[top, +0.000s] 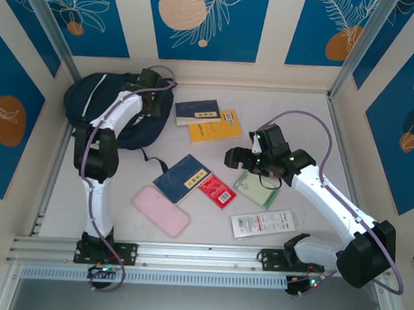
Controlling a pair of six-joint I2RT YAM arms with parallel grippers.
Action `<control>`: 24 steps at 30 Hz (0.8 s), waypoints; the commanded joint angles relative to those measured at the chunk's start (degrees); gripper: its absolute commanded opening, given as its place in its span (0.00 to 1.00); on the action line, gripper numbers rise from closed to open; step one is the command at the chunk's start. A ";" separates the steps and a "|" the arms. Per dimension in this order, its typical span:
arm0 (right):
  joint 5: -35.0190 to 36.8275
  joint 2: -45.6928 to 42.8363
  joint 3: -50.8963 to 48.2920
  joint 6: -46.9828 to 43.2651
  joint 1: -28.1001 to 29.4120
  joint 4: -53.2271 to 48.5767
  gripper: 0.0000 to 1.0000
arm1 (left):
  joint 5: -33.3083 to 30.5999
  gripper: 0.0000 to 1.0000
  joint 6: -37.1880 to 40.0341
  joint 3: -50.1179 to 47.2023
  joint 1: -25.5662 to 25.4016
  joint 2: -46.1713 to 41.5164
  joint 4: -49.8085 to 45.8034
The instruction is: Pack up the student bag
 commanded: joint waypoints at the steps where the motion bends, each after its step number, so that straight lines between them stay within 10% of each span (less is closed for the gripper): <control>1: -4.40 -1.09 0.18 -0.75 -0.05 2.81 0.89 | -5.06 0.33 0.35 2.84 0.07 2.09 -3.43; 5: -3.12 -1.55 0.41 -0.87 0.03 1.98 0.85 | -4.48 0.00 -0.14 3.67 0.08 0.36 -3.75; 24: -4.09 -3.03 2.83 4.13 -3.71 -6.87 0.94 | 7.15 0.00 -10.23 14.47 -0.05 -20.84 -12.44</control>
